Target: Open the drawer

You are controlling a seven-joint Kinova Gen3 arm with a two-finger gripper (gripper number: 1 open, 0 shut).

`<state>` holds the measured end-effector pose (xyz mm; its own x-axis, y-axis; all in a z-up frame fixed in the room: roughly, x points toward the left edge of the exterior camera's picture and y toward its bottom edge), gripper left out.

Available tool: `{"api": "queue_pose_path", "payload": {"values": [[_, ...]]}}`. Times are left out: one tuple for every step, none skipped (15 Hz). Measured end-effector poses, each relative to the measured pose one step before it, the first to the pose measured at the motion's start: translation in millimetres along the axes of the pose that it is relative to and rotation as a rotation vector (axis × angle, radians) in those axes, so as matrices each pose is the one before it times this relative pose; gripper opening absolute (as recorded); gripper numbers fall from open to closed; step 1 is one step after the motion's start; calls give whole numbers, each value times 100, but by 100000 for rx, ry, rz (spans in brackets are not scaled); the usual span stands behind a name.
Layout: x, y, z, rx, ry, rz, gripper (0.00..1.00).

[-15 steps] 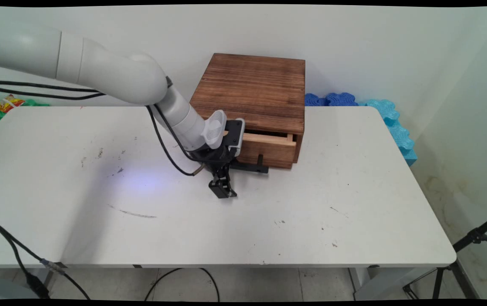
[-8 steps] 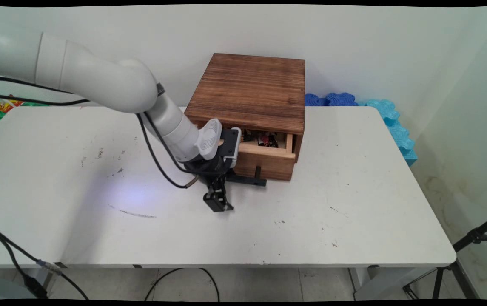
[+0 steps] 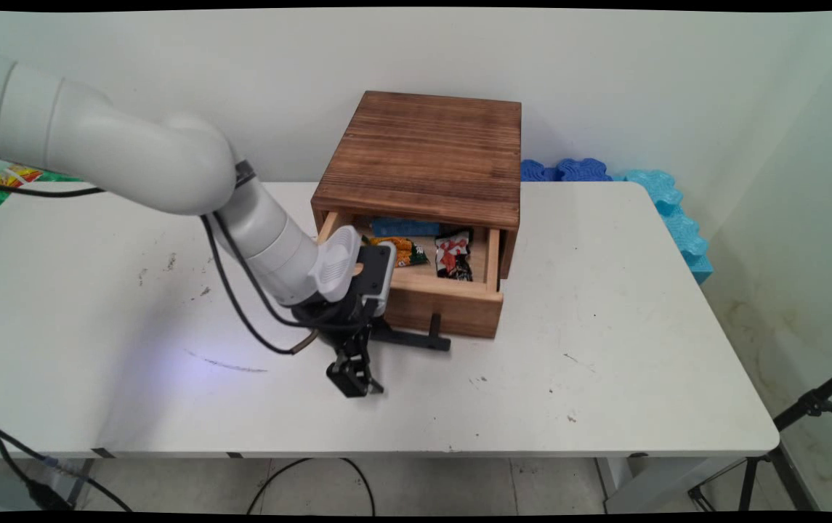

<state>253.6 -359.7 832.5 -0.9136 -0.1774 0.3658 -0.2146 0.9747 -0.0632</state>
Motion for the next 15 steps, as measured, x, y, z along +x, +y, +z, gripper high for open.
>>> {"api": "queue_pose_path", "payload": {"values": [[-63, 579, -157, -669, 93, -120, 100], [-64, 514, -126, -587, 97, -109, 100], [-52, 594, -133, -738, 137, -93, 100], [-32, 570, -123, -736, 124, -26, 100], [-19, 482, -102, -639, 147, -64, 100], [-8, 550, -98, -735, 147, -19, 100], [-4, 527, -82, -706, 127, -8, 100], [17, 430, -53, -601, 132, 19, 100], [11, 492, -56, -674, 127, 26, 100], [1, 463, -62, -624, 151, -11, 100], [11, 375, -45, -488, 111, 26, 100], [6, 236, -26, -321, 67, 8, 100], [5, 344, -39, -476, 96, 12, 100], [1, 382, -40, -530, 66, 15, 100], [-4, 360, -32, -510, 42, 17, 100]]}}
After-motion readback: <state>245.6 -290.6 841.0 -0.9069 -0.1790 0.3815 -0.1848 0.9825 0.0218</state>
